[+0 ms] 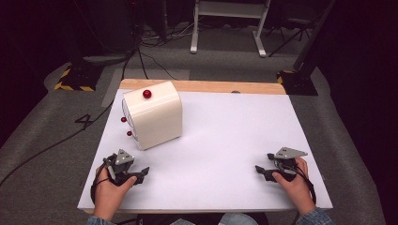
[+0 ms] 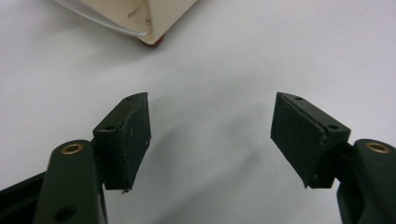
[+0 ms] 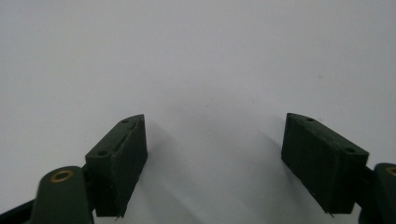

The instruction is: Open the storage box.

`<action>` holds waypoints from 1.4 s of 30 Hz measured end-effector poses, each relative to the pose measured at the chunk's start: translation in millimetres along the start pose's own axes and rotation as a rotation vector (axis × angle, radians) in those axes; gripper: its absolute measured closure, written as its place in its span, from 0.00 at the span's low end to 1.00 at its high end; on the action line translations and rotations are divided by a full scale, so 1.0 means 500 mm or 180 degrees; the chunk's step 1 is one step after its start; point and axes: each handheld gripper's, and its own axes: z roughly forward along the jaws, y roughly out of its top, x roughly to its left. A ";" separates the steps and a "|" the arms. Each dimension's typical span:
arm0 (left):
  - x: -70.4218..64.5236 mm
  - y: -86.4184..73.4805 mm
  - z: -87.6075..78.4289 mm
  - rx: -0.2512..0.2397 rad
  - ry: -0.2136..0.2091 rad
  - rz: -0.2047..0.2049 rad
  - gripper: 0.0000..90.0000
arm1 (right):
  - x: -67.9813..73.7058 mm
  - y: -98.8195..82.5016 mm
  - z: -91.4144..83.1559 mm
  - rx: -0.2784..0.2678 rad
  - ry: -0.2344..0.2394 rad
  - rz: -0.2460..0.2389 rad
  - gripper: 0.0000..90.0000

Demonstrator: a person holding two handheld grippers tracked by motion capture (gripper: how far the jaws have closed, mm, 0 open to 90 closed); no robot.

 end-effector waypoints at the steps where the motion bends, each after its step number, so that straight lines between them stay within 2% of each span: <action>1: 0.001 0.001 -0.003 -0.0005 -0.0001 -0.0011 0.32 | 0.000 0.000 0.000 -0.0002 0.0000 -0.0002 0.25; 8: 0.010 0.014 -0.038 -0.0063 0.0081 -0.0034 0.35 | 0.000 -0.001 0.000 -0.0009 -0.0003 -0.0001 0.25; 13: 0.015 0.035 -0.073 -0.0266 0.0126 -0.0061 0.37 | 0.000 -0.001 0.000 -0.0009 -0.0003 -0.0001 0.25; 16: 0.024 0.044 -0.089 -0.0458 0.0150 -0.0123 0.38 | 0.000 -0.001 0.000 -0.0014 -0.0005 -0.0003 0.25; 17: 0.024 0.044 -0.089 -0.0458 0.0150 -0.0123 0.38 | 0.000 -0.001 0.000 -0.0014 -0.0005 -0.0003 0.25; 18: 0.031 0.048 -0.099 -0.0563 0.0187 -0.0170 0.39 | 0.000 -0.001 0.000 -0.0016 -0.0006 -0.0003 0.25; 20: 0.041 0.052 -0.108 -0.0677 0.0256 -0.0193 0.40 | 0.000 -0.001 0.000 -0.0016 -0.0006 -0.0003 0.25; 21: 0.041 0.052 -0.108 -0.0677 0.0256 -0.0193 0.40 | 0.000 -0.001 0.000 -0.0016 -0.0006 -0.0003 0.25; 24: 0.062 0.066 -0.127 -0.0868 0.0375 -0.0249 0.40 | 0.000 -0.001 0.000 -0.0018 -0.0006 -0.0002 0.25; 25: 0.062 0.066 -0.127 -0.0868 0.0375 -0.0249 0.40 | 0.000 -0.001 0.000 -0.0018 -0.0006 -0.0002 0.25; 26: 0.076 0.073 -0.134 -0.1019 0.0440 -0.0275 0.41 | 0.000 -0.001 0.000 -0.0016 -0.0005 -0.0001 0.25; 28: 0.087 0.079 -0.139 -0.1123 0.0487 -0.0339 0.41 | 0.000 -0.001 0.000 -0.0017 -0.0005 -0.0001 0.25; 32: 0.111 0.096 -0.141 -0.1325 0.0679 -0.0453 0.45 | 0.000 -0.002 0.000 -0.0021 -0.0008 -0.0005 0.25; 35: 0.128 0.109 -0.131 -0.1443 0.0775 -0.0539 0.48 | 0.000 -0.002 0.000 -0.0022 -0.0008 -0.0009 0.25; 39: 0.151 0.120 -0.109 -0.1509 0.0856 -0.0627 0.48 | 0.001 -0.002 0.000 -0.0026 -0.0014 -0.0013 0.25; 42: 0.160 0.124 -0.096 -0.1506 0.0888 -0.0638 0.46 | 0.001 -0.002 0.000 -0.0028 -0.0014 -0.0012 0.25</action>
